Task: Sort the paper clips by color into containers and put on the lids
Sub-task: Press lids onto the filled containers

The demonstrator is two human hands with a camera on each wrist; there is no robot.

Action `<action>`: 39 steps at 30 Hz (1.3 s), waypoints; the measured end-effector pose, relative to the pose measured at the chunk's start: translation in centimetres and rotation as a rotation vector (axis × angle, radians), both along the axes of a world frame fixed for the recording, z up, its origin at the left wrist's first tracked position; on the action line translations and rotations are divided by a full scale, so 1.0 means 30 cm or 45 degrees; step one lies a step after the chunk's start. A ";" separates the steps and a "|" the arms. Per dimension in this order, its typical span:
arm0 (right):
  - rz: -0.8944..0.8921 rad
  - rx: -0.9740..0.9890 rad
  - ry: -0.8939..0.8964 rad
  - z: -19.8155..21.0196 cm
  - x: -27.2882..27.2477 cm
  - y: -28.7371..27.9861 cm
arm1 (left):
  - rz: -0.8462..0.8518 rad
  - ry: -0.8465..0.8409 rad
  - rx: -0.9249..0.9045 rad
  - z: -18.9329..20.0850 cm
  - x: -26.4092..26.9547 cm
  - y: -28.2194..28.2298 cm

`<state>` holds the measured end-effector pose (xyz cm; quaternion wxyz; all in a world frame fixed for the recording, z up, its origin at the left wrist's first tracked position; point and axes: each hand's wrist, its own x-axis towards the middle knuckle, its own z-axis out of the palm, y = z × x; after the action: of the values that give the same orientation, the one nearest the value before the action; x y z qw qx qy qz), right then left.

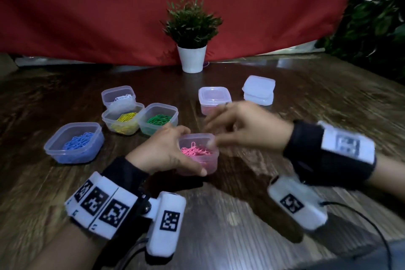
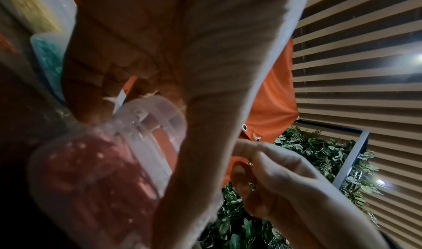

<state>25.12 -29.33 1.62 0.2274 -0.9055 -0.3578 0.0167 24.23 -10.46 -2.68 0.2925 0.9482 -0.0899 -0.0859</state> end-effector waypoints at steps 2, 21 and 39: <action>-0.198 0.139 0.039 0.031 0.107 -0.055 | 0.009 0.014 -0.004 -0.002 0.001 -0.005; -1.005 -0.802 0.197 -0.069 0.655 -0.279 | -0.095 0.129 -0.166 -0.019 0.000 0.009; -0.799 -0.487 0.633 -0.063 0.469 -0.247 | -0.070 0.173 -0.257 -0.046 0.015 0.004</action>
<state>39.19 -36.73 -0.25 0.1288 -0.9645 0.0094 0.2302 24.69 -10.34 -4.05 0.3893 0.9031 -0.1040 -0.1487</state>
